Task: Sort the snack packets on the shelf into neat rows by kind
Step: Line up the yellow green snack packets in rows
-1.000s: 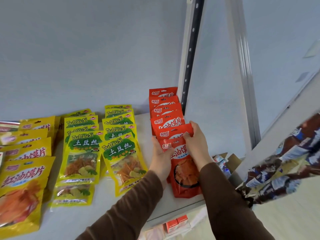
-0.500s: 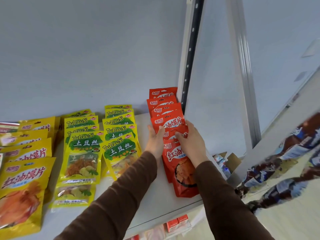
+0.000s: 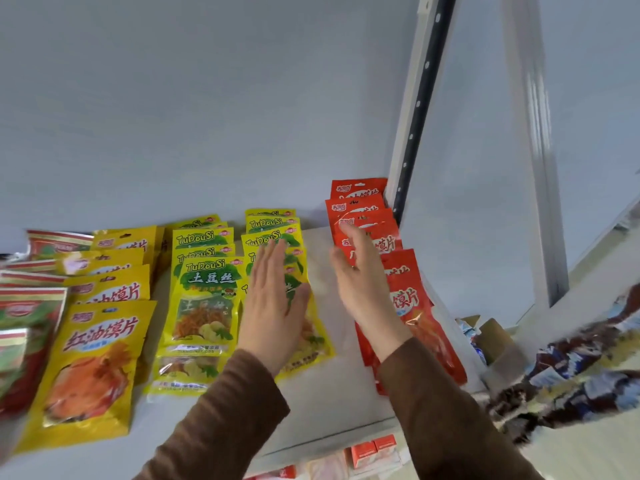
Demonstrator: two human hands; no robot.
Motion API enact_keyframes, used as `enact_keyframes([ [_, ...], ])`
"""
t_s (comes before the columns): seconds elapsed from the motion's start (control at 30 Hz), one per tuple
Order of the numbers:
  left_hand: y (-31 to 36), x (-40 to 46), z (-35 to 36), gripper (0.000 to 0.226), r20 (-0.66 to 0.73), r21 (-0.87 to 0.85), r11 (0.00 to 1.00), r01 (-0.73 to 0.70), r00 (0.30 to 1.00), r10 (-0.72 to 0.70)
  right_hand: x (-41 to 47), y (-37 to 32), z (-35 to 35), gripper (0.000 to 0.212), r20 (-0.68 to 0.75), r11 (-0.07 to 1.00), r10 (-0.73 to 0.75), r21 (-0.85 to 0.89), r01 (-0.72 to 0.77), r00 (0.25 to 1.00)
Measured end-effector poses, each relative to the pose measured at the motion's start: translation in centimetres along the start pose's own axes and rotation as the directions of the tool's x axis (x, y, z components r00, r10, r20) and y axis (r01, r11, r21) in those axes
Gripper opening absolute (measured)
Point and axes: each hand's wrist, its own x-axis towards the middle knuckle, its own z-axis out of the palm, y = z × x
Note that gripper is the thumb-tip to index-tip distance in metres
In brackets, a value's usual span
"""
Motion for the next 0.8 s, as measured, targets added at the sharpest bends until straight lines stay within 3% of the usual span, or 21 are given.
enact_keyframes([
  [0.07, -2.6, -1.0, -1.8, 0.08, -0.008, 0.36, 0.933, 0.014, 1.0, -0.012, 0.8, -0.7, 2.7, 0.052, 0.186, 0.946, 0.226, 0.193, -0.261, 0.956],
  [0.13, -3.8, -1.8, -2.1, 0.085, 0.074, 0.527, 0.848, 0.059, 0.991, -0.114, 2.2, -1.2, 5.3, 0.059, 0.27, 0.873, 0.38, 0.21, -0.44, 0.885],
  [0.2, -4.4, -2.6, -1.2, 0.081, 0.166, 0.603, 0.797, 0.011, 0.976, -0.139, 4.1, -1.4, 7.2, 0.057, 0.297, 0.816, 0.458, 0.233, -0.529, 0.838],
  [0.27, -4.5, -3.1, -0.4, 0.078, 0.219, 0.607, 0.794, -0.034, 0.968, -0.126, 6.2, -1.4, 8.4, 0.049, 0.317, 0.768, 0.51, 0.251, -0.589, 0.799],
  [0.37, -4.8, -3.1, -0.2, 0.081, 0.244, 0.615, 0.786, -0.069, 0.964, -0.107, 9.1, -1.3, 9.0, 0.075, 0.344, 0.753, 0.539, 0.214, -0.623, 0.769],
  [0.53, -4.7, -2.6, -0.3, 0.084, 0.28, 0.607, 0.788, -0.1, 0.955, -0.095, 11.3, -1.1, 9.6, 0.064, 0.455, 0.76, 0.54, 0.097, -0.642, 0.708],
  [0.8, -4.9, -3.1, 0.1, 0.084, 0.274, 0.573, 0.814, -0.096, 0.958, -0.079, 12.3, -1.5, 10.9, 0.058, 0.493, 0.78, 0.565, -0.056, -0.624, 0.662],
])
